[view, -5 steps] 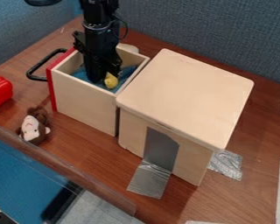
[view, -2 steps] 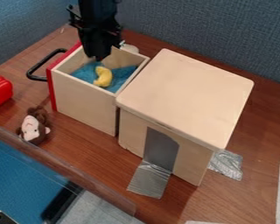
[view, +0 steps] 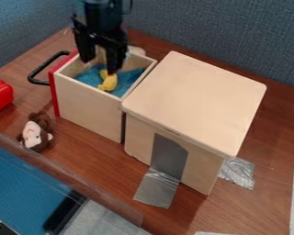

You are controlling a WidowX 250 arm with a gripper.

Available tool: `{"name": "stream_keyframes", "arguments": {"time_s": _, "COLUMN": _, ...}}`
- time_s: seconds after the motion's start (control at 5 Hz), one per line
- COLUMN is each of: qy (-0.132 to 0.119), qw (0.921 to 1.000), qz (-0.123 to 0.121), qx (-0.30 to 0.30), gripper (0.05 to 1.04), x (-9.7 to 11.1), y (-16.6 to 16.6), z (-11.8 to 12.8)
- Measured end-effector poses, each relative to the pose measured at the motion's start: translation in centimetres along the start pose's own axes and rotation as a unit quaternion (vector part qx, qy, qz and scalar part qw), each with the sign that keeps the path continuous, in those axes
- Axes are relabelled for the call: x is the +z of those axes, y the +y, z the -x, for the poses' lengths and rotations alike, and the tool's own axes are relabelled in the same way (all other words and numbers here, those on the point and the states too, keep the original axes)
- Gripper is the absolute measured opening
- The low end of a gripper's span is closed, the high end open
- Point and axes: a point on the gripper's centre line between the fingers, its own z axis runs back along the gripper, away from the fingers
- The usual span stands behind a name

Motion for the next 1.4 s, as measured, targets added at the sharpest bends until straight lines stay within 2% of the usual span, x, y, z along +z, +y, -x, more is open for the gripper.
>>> {"name": "stream_keyframes", "arguments": {"time_s": 0.4, "qy": 0.012, "qw": 0.9996, "qz": -0.017, "qx": -0.016, "gripper": 1.000, "x": -2.1, "y": -1.5, "z": 0.4}}
{"name": "stream_keyframes", "arguments": {"time_s": 0.6, "qy": 0.017, "qw": 0.9994, "qz": -0.025, "qx": -0.019, "gripper": 0.948, "x": -2.6, "y": -1.3, "z": 0.6}}
{"name": "stream_keyframes", "arguments": {"time_s": 1.0, "qy": 0.019, "qw": 0.9995, "qz": -0.023, "qx": -0.014, "gripper": 0.380, "x": -3.0, "y": -1.1, "z": 0.4}}
{"name": "stream_keyframes", "arguments": {"time_s": 1.2, "qy": 0.019, "qw": 0.9998, "qz": -0.002, "qx": -0.009, "gripper": 0.334, "x": -2.8, "y": -1.3, "z": 0.4}}
{"name": "stream_keyframes", "arguments": {"time_s": 1.4, "qy": 0.000, "qw": 0.9998, "qz": 0.015, "qx": -0.015, "gripper": 0.334, "x": 0.0, "y": -1.2, "z": -0.2}}
